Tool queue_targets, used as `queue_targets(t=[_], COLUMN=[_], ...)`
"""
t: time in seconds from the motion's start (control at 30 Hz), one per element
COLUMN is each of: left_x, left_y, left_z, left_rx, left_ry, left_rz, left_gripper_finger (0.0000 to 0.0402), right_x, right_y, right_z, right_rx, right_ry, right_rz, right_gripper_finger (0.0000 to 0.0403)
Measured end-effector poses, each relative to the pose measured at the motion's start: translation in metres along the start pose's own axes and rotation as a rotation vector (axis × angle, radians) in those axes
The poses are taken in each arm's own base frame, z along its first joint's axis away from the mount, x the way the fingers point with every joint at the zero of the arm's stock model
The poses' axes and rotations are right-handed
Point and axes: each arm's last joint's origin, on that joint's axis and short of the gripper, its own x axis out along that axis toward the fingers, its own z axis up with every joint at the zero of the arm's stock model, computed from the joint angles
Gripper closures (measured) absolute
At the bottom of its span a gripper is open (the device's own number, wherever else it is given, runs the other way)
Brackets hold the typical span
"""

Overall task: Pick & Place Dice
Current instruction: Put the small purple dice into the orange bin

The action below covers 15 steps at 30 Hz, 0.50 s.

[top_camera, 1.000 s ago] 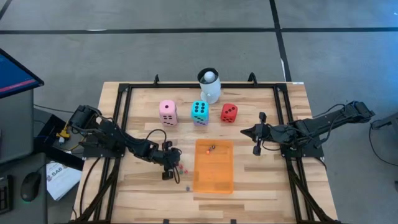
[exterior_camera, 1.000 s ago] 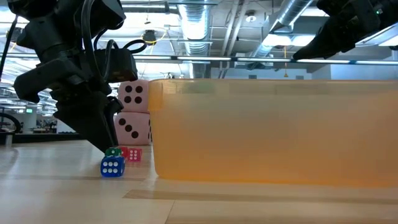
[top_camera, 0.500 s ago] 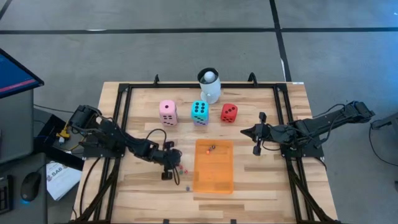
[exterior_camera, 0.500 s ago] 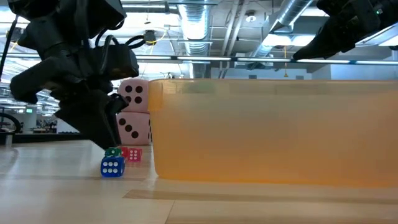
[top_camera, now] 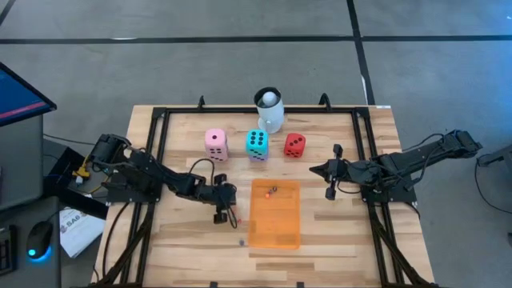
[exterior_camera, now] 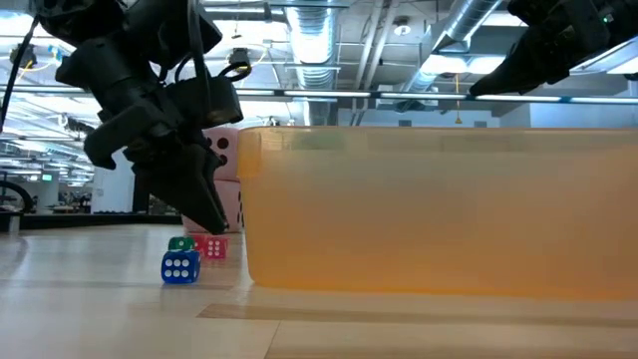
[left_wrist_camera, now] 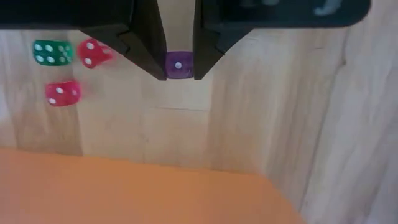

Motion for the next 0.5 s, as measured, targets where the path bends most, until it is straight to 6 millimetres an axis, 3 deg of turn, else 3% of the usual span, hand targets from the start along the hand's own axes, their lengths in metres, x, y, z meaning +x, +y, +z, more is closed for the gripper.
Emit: queue_targets(t=[0.23,0.5], left_x=[-0.022,-0.053], left_y=[0.009,0.02], left_z=[0.017,0.044], left_rx=[-0.041,-0.049], left_ry=[-0.117,-0.368], left_rz=[0.06,0.118], left_gripper_finger=[0.0353,0.0354], right_x=[0.0,0.0], right_y=[0.0,0.0], right_z=[0.0,0.0], right_rx=[0.0,0.001], right_ry=[0.0,-0.002], right_rz=[0.0,0.0], right_gripper_finger=[0.0403,0.0403])
